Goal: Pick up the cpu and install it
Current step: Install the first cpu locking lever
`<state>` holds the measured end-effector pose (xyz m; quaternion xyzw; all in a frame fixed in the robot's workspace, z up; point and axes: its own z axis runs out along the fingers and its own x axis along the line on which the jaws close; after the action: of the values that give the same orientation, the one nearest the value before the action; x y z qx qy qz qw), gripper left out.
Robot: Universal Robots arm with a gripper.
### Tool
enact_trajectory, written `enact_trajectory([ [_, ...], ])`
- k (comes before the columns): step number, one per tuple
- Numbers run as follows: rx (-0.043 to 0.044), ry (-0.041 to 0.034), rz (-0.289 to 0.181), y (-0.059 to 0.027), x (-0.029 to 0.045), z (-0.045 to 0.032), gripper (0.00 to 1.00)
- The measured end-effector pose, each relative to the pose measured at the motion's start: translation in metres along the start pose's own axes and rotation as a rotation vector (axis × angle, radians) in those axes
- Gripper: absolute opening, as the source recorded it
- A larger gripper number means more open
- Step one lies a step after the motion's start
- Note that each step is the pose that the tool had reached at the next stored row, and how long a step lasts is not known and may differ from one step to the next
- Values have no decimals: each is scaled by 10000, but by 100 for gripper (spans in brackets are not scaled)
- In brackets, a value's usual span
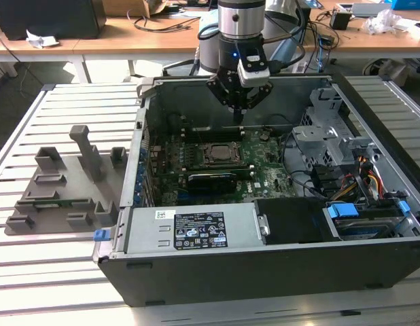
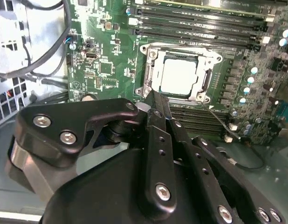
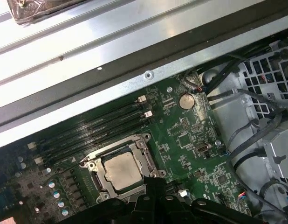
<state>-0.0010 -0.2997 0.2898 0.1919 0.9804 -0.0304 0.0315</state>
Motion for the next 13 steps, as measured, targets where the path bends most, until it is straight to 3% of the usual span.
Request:
enact_trajectory([
  [13,-147,-94,-1983,0,0,0,11],
])
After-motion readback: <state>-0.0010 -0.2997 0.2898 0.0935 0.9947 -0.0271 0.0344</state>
